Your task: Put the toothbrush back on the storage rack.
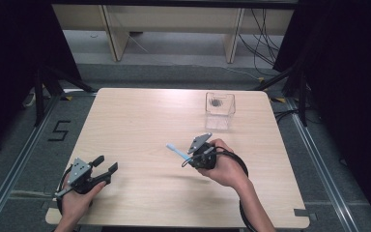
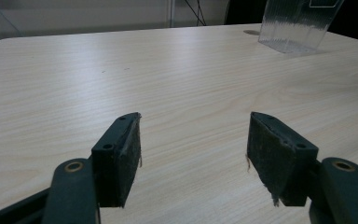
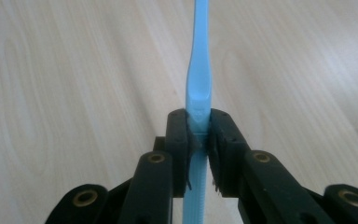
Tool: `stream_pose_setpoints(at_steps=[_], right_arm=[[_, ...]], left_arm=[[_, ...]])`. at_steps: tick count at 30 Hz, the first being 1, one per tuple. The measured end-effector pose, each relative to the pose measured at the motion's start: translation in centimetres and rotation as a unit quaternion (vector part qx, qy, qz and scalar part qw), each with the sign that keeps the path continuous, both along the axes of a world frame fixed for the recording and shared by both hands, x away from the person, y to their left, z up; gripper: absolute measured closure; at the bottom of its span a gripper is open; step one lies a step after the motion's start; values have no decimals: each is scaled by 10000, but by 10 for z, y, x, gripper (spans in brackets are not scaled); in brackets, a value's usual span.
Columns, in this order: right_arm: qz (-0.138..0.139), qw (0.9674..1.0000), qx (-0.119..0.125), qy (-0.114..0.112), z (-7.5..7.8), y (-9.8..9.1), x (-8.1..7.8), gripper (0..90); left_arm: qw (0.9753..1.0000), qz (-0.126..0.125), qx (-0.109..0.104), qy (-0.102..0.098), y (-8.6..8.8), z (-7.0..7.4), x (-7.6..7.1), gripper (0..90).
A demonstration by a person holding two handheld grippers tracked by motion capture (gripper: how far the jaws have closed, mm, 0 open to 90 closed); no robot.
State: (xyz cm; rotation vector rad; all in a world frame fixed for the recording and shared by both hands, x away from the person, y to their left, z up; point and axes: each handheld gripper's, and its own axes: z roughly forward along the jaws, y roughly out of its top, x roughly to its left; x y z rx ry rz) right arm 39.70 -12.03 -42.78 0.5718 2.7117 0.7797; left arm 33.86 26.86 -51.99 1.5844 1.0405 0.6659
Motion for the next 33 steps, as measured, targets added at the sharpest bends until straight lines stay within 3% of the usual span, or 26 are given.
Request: stream_pose_setpoints(at_steps=[1,4,5,8,10,13,16,18,20,22,24,26,27,29,31,33], right_arm=[[-95,9997,204,-73,-1,-3,-1,790],[-109,9990,390,-163,-2,-6,-2,790],[-178,9980,538,-295,-3,-8,-4,790],[-254,9955,819,-393,-4,-10,-7,790],[-284,9947,926,-354,-4,-11,-9,790],[-353,9923,1052,-554,-4,-13,-8,790],[-444,9881,1299,-696,-2,-15,-7,791],[-555,9839,1541,-717,-2,-16,-8,791],[-616,9775,1853,-792,-5,-15,-9,790],[-660,9747,1993,-767,-7,-15,-10,791],[-744,9681,2279,-731,-11,-14,-12,791],[-772,9614,2500,-847,-15,-14,-12,790],[-791,9601,2563,-789,-16,-14,-13,791],[-826,9535,2817,-690,-18,-12,-13,791],[-815,9507,2924,-629,-19,-11,-14,790],[-763,9514,2915,-629,-19,-10,-13,790]], left_arm=[[10000,-63,41,13,-3,5,1,347],[9998,-200,-42,-1,-7,11,3,351],[9994,-343,-74,-58,-12,18,6,352],[9985,-497,-101,-216,-21,31,11,352],[9983,-518,-115,-241,-25,40,16,352],[9972,-623,-327,-239,-31,48,22,352],[9965,-704,-343,-276,-34,52,25,353],[9958,-773,-379,-295,-38,57,27,355],[9941,-899,-490,-371,-44,65,30,360],[9929,-1013,-484,-395,-49,70,32,366],[9917,-1104,-504,-416,-54,75,33,369],[9901,-1214,-569,-427,-59,79,34,370],[9887,-1291,-605,-468,-61,81,34,370],[9870,-1400,-610,-502,-67,85,35,373],[9858,-1482,-608,-507,-72,88,36,373],[9849,-1546,-608,-489,-77,89,38,369]])
